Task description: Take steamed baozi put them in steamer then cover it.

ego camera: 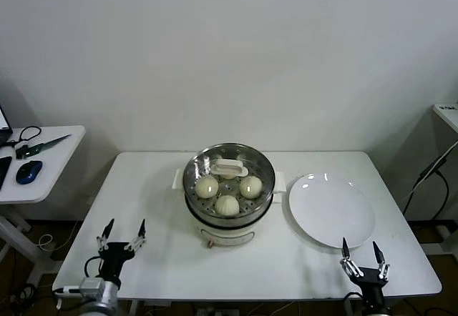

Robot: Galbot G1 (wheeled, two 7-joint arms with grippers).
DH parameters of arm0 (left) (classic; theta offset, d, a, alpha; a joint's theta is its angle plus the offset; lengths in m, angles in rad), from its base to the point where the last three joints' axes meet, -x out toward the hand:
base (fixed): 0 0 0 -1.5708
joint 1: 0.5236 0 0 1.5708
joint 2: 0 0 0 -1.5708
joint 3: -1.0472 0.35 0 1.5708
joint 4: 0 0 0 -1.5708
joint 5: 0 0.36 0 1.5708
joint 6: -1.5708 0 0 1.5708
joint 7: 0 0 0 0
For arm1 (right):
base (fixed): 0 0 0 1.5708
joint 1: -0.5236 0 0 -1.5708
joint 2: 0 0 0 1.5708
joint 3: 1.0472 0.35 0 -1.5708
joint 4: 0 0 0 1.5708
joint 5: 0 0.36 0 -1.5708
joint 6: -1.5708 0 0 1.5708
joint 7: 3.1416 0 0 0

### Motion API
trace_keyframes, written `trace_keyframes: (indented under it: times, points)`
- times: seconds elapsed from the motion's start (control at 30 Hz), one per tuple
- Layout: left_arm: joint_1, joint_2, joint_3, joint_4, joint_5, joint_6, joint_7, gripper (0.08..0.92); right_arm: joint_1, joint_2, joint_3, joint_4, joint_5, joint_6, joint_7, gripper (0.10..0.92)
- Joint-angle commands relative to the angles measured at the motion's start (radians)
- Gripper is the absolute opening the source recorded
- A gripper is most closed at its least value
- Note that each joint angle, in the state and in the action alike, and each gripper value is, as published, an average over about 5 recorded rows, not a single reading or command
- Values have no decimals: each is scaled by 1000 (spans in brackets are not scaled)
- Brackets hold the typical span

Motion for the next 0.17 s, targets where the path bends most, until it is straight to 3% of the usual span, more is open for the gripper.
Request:
trace_keyframes:
  times: [0.03, 0.17]
  points:
    - [16, -2, -17, 41, -59, -43, -5, 823, -1, -1, -2, -3, -1, 2, -3, 823]
    - [18, -2, -16, 39, -59, -43, 0, 823, -1, 0, -2, -5, 0, 4, -4, 823]
